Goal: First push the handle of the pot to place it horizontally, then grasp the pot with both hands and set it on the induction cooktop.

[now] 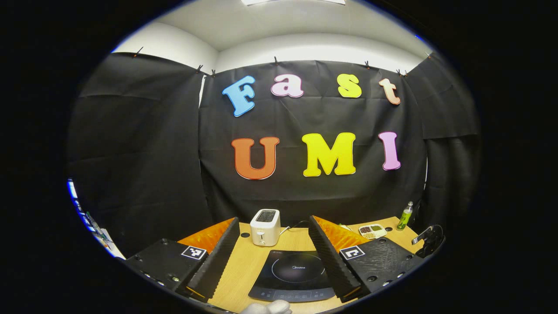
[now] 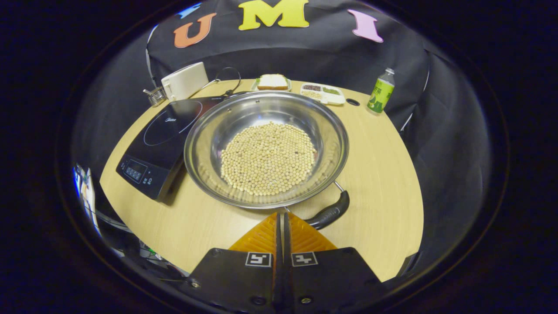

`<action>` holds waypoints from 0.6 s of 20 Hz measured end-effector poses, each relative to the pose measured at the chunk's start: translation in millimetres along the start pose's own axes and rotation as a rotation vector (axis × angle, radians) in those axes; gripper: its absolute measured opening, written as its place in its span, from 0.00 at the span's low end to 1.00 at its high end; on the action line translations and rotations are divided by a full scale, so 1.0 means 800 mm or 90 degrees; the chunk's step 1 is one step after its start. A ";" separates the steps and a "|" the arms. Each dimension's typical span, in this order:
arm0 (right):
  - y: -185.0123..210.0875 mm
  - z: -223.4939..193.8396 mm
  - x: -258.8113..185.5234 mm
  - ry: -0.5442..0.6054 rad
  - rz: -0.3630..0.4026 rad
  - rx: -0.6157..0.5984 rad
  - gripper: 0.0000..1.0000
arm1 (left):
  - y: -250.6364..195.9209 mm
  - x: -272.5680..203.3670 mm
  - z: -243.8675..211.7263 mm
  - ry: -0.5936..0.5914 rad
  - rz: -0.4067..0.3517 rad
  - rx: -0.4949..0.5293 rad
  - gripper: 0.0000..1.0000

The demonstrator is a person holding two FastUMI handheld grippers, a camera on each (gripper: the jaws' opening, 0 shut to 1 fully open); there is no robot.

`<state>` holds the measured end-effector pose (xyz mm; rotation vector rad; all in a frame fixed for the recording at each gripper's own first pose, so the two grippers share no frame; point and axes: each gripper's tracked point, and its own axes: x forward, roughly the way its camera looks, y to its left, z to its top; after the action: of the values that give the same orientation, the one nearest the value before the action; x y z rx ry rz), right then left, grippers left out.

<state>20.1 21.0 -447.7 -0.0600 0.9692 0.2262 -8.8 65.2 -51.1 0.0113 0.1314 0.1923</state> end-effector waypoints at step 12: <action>-0.079 0.024 0.022 0.012 -0.043 -0.008 0.04 | -0.010 0.014 -0.006 0.013 0.011 0.002 0.95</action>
<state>59.2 -34.5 -454.5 -0.1069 0.9831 0.1696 3.0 59.6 -57.1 0.0136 0.1517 0.2093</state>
